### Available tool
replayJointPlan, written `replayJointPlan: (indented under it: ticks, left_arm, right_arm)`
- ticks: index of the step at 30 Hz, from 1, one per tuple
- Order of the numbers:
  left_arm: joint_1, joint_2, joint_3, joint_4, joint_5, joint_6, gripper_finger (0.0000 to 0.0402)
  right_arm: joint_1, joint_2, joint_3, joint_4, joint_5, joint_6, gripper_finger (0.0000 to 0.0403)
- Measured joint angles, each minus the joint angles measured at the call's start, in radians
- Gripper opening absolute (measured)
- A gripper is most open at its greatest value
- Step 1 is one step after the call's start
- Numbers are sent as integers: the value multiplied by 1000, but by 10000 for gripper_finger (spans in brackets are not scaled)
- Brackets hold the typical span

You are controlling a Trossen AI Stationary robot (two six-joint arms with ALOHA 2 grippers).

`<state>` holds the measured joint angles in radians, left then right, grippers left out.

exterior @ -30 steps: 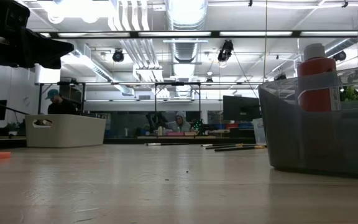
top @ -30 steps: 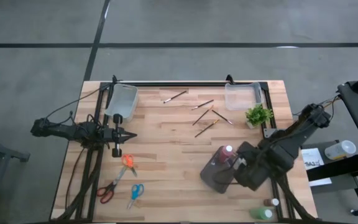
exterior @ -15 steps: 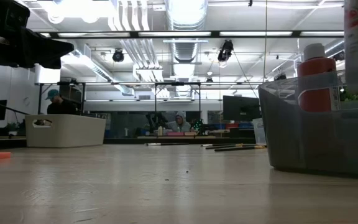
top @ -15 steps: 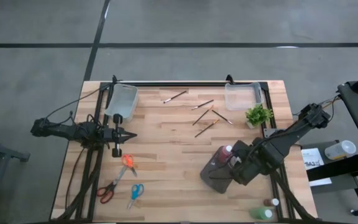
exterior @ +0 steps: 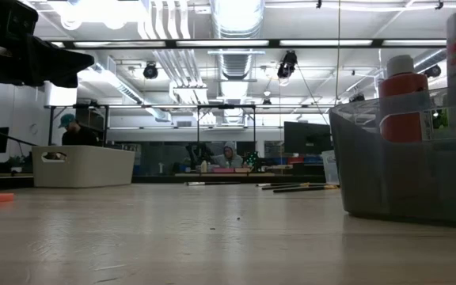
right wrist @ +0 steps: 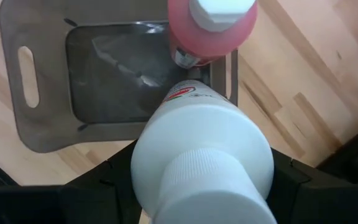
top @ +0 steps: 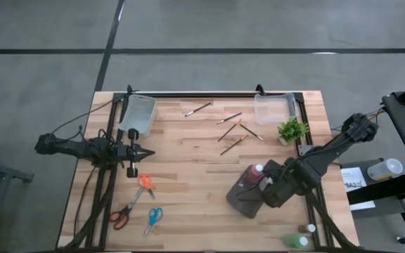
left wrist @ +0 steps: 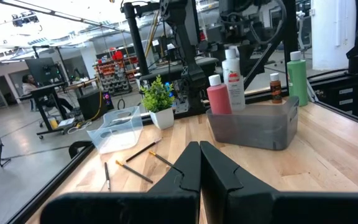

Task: Pick & Place Paint Supplies
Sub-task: Put the white paint bottle into the black bin

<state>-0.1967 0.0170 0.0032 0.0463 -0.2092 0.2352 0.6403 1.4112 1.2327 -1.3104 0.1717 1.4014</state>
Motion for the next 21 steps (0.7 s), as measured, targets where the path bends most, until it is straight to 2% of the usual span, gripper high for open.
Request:
replayJointPlan:
  ticks: [13, 21]
  left_arm:
    - [0, 0, 0, 0, 0, 0, 0]
    - [0, 0, 0, 0, 0, 0, 0]
  right_arm:
    - [0, -66, -213, 177, -42, 39, 214]
    - [-16, -69, -246, 203, -72, 39, 214]
